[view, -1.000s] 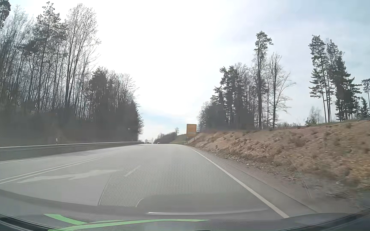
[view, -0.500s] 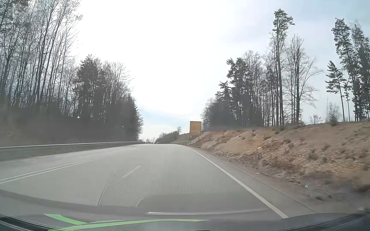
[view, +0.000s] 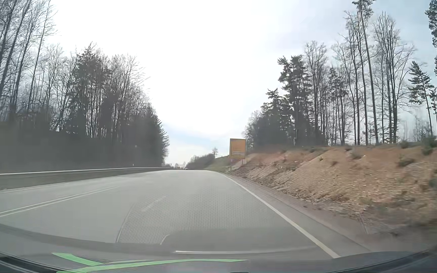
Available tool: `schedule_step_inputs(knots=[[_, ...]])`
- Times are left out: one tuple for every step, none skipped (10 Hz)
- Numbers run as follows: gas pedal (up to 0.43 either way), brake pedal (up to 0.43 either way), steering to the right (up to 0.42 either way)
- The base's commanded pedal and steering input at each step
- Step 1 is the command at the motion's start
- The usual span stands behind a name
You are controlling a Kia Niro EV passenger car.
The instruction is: Follow the waypoints while adhering to traffic rules and regulations
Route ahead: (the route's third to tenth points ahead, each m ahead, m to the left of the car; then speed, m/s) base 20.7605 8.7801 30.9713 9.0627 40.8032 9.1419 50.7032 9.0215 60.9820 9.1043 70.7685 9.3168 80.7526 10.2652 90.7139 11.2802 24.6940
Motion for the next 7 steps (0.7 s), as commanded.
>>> schedule_step_inputs(knots=[[0.311,0.000,-0.005],[0.311,0.000,-0.006],[0.311,0.000,-0.006],[0.311,0.000,-0.006],[0.311,0.000,-0.007],[0.311,0.000,-0.007],[0.311,0.000,-0.007]])
